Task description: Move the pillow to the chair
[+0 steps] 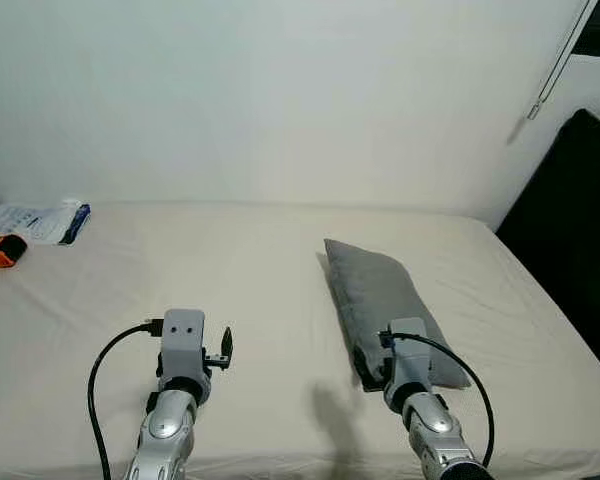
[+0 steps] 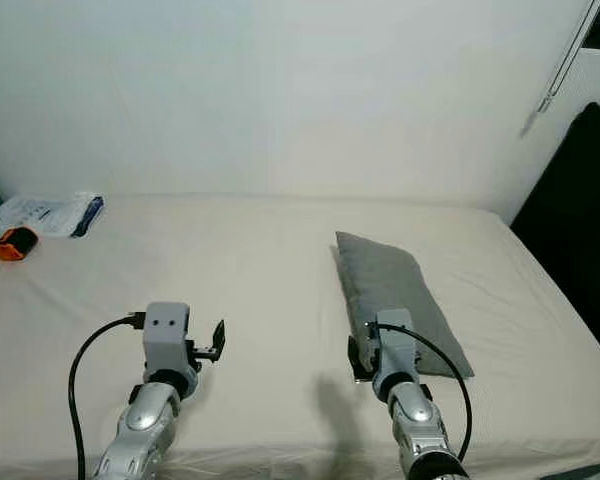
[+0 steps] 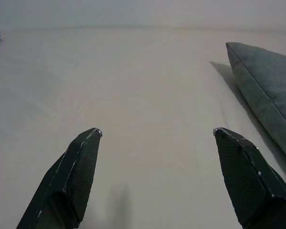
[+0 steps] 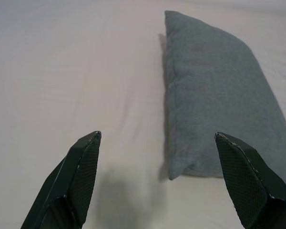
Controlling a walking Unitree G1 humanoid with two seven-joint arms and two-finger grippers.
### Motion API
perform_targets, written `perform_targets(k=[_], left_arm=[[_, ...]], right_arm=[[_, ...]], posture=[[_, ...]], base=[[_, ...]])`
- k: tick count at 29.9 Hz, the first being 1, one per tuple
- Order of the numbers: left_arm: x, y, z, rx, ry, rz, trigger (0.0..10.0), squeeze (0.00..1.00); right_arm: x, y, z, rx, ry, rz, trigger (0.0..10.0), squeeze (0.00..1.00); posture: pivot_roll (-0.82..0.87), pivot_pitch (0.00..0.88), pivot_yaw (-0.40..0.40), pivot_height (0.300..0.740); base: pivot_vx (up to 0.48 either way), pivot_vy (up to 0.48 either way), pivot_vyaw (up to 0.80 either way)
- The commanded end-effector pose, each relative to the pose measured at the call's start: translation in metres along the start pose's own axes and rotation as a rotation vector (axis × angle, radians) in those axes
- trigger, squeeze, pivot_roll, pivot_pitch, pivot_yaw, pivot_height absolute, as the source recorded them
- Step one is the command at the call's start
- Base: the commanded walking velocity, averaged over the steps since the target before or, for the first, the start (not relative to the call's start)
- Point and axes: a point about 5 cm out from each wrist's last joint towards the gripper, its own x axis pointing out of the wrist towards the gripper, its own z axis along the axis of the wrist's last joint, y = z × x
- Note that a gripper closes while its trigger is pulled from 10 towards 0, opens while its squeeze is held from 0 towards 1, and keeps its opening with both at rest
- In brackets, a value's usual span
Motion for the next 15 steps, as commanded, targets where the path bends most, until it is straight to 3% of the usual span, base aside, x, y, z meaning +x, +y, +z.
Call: perform_targets(k=[1,7,15], left_arm=[[-0.002,0.005,0.001,0.014,-0.001,0.006,10.0,0.00],[0.004,0.003,-0.006,0.010,0.029,0.023,10.0,0.00],[0.015,0.002,0.003,0.019,0.021,0.032,10.0,0.00]], right_arm=[[0.003,0.004,0.002,0.021,0.001,0.001,10.0,0.00],[0.006,0.001,0.010,0.022,-0.013,-0.006,10.0,0.00],[0.011,-0.001,0.017,0.021,-0.018,-0.009,10.0,0.00]], posture=[[0.04,0.000,-0.097,0.740],[0.04,0.000,-0.083,0.740],[0.05,0.000,-0.097,0.720]], base=[[0.000,0.000,0.00],[0.000,0.000,0.00],[0.000,0.000,0.00]])
